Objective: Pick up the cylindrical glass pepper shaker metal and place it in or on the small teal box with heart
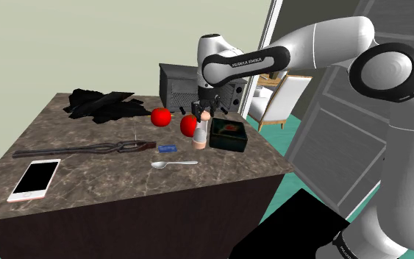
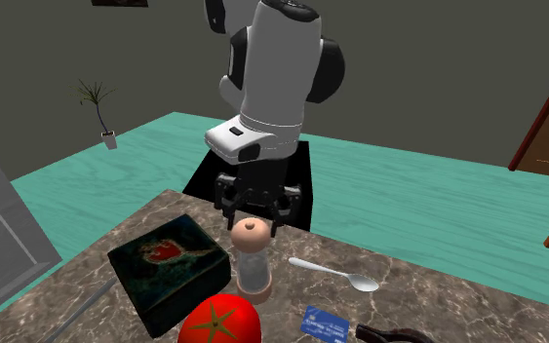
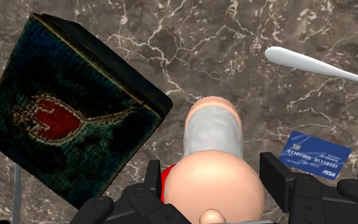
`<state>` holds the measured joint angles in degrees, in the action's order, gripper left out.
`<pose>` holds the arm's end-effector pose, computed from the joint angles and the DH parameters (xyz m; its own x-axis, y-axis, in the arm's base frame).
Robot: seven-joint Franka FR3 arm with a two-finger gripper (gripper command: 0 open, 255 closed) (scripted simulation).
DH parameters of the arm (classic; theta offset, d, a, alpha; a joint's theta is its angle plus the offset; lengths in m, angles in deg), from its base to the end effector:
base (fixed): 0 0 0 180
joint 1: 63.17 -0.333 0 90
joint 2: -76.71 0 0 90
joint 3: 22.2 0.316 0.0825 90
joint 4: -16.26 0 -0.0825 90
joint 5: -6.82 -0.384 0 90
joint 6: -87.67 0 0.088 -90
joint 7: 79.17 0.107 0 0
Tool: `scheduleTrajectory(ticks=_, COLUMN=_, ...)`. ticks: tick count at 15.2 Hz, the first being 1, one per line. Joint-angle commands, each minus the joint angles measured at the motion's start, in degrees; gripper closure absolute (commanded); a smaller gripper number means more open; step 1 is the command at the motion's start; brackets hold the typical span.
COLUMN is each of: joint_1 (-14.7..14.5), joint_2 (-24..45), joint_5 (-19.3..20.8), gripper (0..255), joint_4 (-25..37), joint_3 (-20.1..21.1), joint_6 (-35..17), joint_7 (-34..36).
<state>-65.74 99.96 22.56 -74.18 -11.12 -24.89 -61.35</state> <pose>0.6602 0.1256 0.4085 0.9991 0.0226 0.0364 0.0160 -0.9849 0.1726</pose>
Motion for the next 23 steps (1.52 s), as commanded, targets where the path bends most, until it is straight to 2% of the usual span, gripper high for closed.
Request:
scheduleTrajectory(ticks=1, joint_1=-0.01, joint_2=-0.43, joint_5=-0.2, gripper=255, joint_4=0.96, joint_3=0.07, joint_6=1.34, joint_7=-0.31)
scheduleTrajectory(ticks=13, joint_1=-0.3, joint_2=-1.74, joint_5=-1.03, gripper=255, joint_4=8.23, joint_3=0.37, joint_6=9.74, joint_7=-2.04)
scheduleTrajectory(ticks=23, joint_1=-0.89, joint_2=-1.23, joint_5=-1.22, gripper=255, joint_4=16.66, joint_3=0.48, joint_6=17.54, joint_7=-3.41)
